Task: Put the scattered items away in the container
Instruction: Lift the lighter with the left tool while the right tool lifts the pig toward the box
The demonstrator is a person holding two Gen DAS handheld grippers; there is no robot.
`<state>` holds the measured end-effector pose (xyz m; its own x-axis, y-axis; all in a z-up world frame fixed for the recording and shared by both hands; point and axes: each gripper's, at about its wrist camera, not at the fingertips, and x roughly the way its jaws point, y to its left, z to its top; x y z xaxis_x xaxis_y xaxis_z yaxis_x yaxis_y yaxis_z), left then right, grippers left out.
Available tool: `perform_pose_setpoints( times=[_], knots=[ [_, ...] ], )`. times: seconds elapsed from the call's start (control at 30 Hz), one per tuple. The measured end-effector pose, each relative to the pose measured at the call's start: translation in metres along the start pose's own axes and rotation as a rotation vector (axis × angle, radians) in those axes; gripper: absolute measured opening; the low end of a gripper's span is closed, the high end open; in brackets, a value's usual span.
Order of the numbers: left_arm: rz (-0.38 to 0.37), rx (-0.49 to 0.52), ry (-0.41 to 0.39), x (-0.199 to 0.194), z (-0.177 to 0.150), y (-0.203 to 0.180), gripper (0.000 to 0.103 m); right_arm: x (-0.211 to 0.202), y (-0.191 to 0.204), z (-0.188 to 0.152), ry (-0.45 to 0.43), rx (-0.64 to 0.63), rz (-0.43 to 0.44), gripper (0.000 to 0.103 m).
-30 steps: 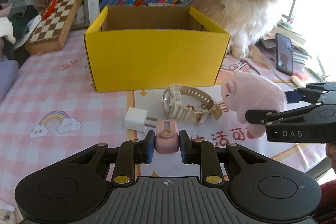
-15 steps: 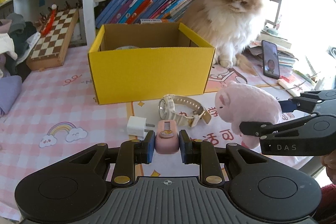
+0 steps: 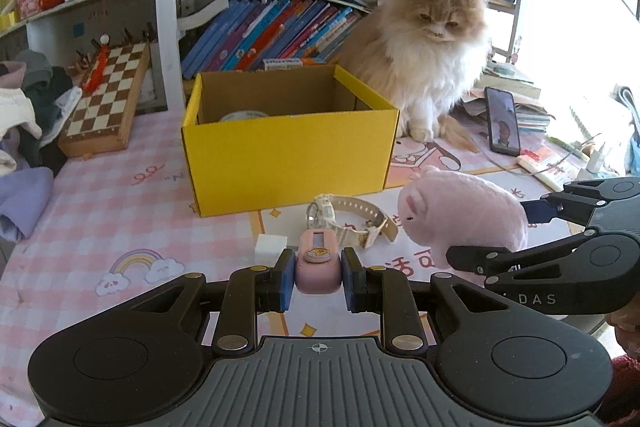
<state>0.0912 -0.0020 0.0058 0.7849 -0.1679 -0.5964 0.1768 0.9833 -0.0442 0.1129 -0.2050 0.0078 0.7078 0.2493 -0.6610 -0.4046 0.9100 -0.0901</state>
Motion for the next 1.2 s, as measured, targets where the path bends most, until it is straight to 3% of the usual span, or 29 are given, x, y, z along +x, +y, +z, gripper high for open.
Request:
perform_pose_setpoints(
  times=[0.7,1.2],
  knots=[
    [-0.005,0.013,-0.138,-0.023,0.032,0.014,0.023,-0.009,0.009,0.024,-0.071,-0.030,0.026,0.063],
    [0.024,0.037,-0.239,-0.006,0.090,0.016,0.023,0.007,-0.007,0.089,-0.182,-0.103,0.088,0.063]
  ],
)
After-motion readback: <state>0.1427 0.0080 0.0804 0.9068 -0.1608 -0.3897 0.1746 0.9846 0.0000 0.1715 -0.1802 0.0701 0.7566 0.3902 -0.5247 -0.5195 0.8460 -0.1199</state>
